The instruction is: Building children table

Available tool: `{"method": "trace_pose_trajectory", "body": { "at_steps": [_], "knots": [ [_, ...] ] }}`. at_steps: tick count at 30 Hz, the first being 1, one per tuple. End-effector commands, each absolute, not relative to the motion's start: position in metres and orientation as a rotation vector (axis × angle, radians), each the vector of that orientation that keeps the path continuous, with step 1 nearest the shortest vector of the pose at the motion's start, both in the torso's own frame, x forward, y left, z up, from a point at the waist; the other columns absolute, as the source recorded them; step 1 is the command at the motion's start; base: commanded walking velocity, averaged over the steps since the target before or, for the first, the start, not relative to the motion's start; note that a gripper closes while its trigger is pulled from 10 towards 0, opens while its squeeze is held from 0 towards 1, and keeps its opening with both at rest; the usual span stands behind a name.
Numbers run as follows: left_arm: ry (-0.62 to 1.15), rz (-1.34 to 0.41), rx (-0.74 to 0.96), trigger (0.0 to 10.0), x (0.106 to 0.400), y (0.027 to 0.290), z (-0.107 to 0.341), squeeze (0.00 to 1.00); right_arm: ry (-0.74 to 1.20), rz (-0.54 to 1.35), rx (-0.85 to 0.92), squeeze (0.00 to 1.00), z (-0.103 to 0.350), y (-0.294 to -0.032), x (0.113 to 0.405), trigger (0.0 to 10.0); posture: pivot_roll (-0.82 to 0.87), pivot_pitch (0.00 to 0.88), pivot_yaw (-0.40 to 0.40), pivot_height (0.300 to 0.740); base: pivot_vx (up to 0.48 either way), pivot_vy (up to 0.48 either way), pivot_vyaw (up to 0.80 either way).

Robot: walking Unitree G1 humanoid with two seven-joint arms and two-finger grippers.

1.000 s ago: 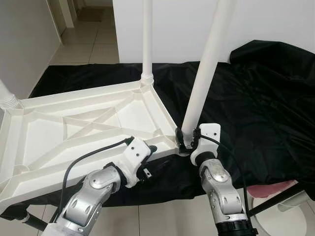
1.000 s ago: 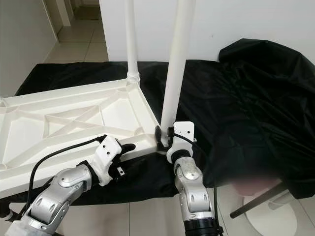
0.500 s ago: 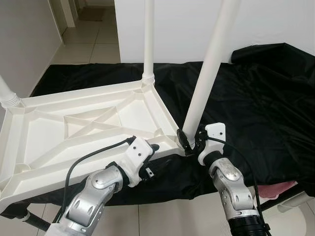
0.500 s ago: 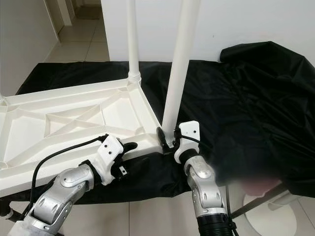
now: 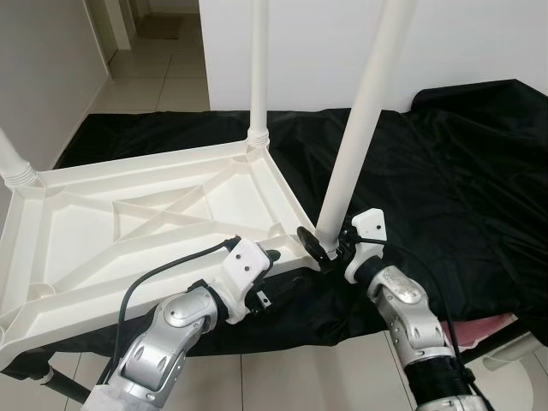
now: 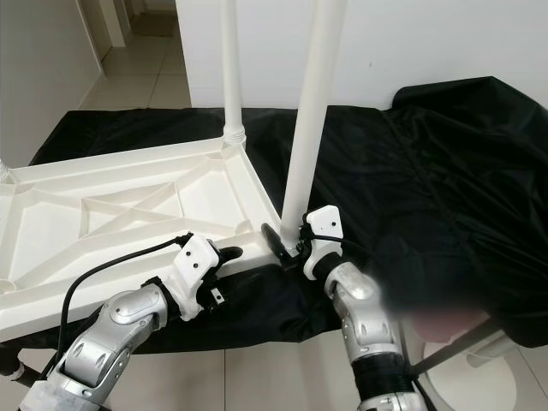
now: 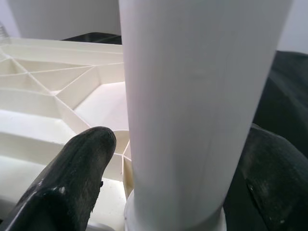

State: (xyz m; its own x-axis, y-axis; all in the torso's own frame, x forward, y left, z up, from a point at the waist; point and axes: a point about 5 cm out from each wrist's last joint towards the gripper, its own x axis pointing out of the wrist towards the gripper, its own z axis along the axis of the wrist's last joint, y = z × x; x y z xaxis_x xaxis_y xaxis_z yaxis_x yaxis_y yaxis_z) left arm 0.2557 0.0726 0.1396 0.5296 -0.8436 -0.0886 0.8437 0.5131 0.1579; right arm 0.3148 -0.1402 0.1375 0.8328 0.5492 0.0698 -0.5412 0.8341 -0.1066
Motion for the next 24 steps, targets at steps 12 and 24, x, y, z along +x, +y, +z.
{"method": "trace_pose_trajectory", "body": {
  "at_steps": [12, 24],
  "knots": [
    [0.002, -1.03, 0.186, 10.0, 0.255, 0.069, 0.138, 0.0, -0.086, 0.707, -0.153, 0.0, 0.137, -0.144, 0.33, 10.0, 0.03, 0.004, -0.014, 0.74, 0.0, 0.0, 0.0],
    [-0.027, -0.973, 0.175, 10.0, 0.258, 0.072, 0.138, 0.0, -0.087, 0.727, -0.134, 0.0, 0.131, -0.139, 0.335, 10.0, 0.04, 0.012, -0.007, 0.74, 0.0, 0.0, 0.0]
  ]
}}
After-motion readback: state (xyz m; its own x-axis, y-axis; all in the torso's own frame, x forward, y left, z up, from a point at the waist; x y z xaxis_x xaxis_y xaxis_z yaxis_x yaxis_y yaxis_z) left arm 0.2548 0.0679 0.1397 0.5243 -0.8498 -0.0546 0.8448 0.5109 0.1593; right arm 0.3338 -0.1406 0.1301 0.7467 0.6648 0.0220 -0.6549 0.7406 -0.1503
